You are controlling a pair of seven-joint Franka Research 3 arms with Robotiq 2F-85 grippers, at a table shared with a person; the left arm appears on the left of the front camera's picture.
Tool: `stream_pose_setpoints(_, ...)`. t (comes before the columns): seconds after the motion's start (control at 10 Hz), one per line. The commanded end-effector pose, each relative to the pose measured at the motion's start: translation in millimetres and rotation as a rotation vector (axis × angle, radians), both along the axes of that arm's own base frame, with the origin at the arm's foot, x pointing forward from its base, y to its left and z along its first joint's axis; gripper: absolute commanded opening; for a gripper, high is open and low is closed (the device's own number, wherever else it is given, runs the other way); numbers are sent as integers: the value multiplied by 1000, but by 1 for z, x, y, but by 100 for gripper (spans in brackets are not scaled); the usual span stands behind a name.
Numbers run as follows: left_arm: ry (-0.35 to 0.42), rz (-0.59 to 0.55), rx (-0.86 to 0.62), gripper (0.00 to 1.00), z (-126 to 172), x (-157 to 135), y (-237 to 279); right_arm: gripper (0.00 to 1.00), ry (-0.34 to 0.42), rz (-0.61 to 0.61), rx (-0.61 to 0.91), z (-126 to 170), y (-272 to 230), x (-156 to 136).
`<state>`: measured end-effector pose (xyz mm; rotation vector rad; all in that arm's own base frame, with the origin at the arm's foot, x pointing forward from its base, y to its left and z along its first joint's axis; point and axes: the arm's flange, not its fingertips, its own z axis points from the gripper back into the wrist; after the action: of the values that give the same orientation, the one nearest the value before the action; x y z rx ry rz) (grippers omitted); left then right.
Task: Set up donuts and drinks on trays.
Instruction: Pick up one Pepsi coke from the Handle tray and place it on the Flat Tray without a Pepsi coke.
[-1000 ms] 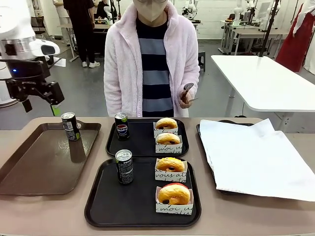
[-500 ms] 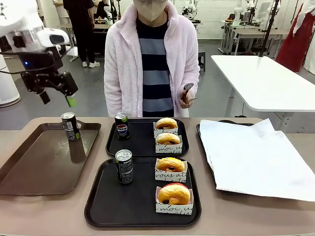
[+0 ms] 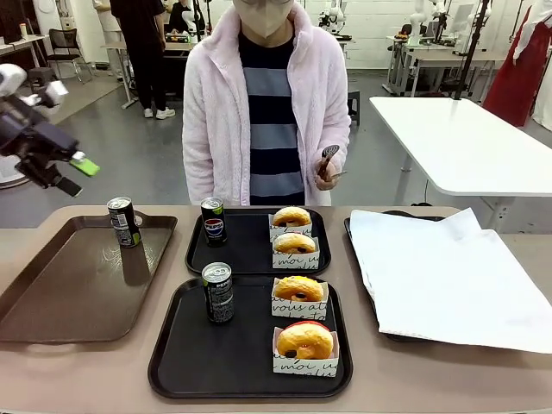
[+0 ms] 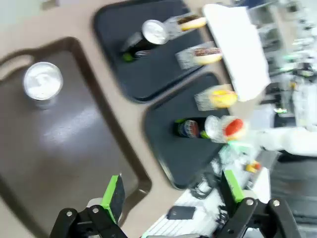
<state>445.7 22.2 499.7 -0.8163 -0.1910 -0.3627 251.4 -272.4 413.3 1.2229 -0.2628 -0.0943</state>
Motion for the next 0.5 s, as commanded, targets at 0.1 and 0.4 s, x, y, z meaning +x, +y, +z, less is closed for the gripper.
stream_pose_setpoints(0.1, 54, 141, -308, 100, -28, -15, 85, 100, -18, 1, 11, 0, -1, 0)
stream_pose_setpoints(0.4, 117, 298, -351, 100, -60, -45, 150, 100, -18, 1, 11, 0, -1, 0)
